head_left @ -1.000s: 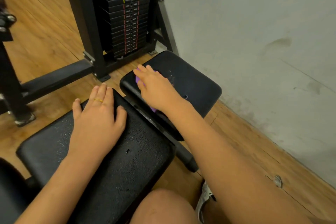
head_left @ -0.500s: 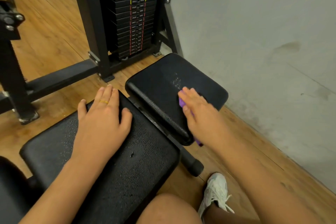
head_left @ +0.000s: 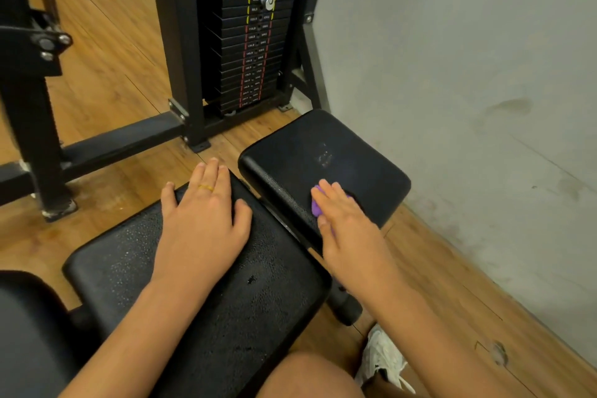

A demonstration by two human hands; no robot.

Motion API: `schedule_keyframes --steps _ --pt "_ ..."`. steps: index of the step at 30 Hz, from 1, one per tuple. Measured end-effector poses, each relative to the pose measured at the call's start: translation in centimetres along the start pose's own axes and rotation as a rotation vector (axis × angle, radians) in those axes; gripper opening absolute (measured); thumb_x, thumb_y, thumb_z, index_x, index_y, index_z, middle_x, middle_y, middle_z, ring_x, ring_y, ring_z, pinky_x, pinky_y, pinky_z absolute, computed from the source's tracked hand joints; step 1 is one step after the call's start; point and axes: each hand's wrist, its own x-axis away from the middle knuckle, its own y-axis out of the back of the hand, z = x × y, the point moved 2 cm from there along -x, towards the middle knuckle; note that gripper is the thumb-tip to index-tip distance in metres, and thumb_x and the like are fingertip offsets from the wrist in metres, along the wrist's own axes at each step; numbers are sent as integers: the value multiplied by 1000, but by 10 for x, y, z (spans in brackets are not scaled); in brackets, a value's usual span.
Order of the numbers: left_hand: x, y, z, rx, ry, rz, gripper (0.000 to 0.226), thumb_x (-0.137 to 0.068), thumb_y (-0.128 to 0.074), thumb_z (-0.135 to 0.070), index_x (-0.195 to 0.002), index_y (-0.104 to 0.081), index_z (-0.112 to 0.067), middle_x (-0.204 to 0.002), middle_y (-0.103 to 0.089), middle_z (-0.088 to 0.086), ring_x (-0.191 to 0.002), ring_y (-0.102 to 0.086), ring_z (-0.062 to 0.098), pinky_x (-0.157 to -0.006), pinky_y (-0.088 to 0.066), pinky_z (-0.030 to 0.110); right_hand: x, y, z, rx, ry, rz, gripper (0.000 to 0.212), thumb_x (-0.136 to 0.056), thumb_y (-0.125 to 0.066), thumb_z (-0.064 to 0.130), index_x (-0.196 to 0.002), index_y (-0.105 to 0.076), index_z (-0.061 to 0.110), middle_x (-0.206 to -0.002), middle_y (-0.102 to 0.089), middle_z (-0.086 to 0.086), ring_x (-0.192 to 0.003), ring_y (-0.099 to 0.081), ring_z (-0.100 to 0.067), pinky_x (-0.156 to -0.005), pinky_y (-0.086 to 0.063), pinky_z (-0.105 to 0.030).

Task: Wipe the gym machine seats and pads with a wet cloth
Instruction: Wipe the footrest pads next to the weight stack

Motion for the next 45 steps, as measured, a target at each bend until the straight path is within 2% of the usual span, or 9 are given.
schedule_keyframes --steps 4,9,17,22,28,31,35,40,45 --pt "-4 2 4 2 3 7 58 -99 -43 -34 -150 -37 -8 -159 -33 8 -149 -24 21 -117 -18 58 -75 12 -35 16 -224 -36 28 -103 -35 16 -126 -50 13 -133 -54 -6 -126 -51 -30 -97 -39 -31" --pt "-1 4 0 22 7 -4 57 -98 -42 -35 -148 -39 -8 -158 -35 7 -149 -26 21 -117 -19 58 -108 20 -42 86 -284 -87 9 -98 -37 8 -92 -40 15 -101 -51 -11 -98 -56 -34 -79 -41 -37" --pt "-3 2 3 12 6 -9 55 -98 -40 -33 -147 -39 -7 -158 -35 8 -149 -25 21 -116 -18 57 -7 -6 16 3 -50 6 44 -105 -36 18 -148 -39 15 -160 -28 4 -148 -20 -14 -119 -15 -26" --pt "-1 1 4 12 7 -2 54 -98 -45 -31 -146 -41 -6 -157 -37 9 -148 -27 22 -115 -18 58 -78 16 -50 41 -181 -29 19 -102 -37 22 -114 -50 17 -120 -53 -4 -86 -65 -33 -79 -53 -44" --pt "-1 5 -4 7 -6 3 59 -99 -37 -36 -152 -33 -9 -161 -30 7 -151 -20 19 -118 -15 57 -53 17 -47 28 -68 85 49 -105 -39 23 -153 -30 22 -161 -22 9 -148 -22 -16 -121 -24 -36" --pt "-2 4 0 -4 1 -21 62 -97 -29 -38 -152 -34 -8 -161 -31 7 -150 -23 19 -118 -17 57 -11 7 -19 28 121 50 49 -105 -40 23 -152 -30 26 -156 -19 20 -146 -8 2 -113 0 -6" --pt "-5 1 3 -15 4 -19 67 -93 -27 -40 -150 -37 -7 -159 -33 9 -149 -26 20 -116 -20 58 -54 9 -39 8 77 61 46 -105 -41 19 -151 -37 18 -157 -30 8 -147 -21 -8 -117 -9 -17" --pt "0 -2 6 -24 13 -4 66 -92 -28 -40 -148 -40 -7 -158 -35 9 -149 -26 21 -116 -21 58 -133 17 -64 20 -199 -38 20 -101 -37 17 -111 -53 12 -94 -65 -11 -84 -66 -31 -84 -48 -35" --pt "-1 0 3 -25 5 -14 65 -91 -29 -39 -146 -42 -6 -157 -37 9 -148 -28 21 -115 -22 58 -79 1 -7 32 6 55 43 -105 -37 22 -148 -39 16 -158 -33 -1 -146 -27 -21 -114 -27 -37"
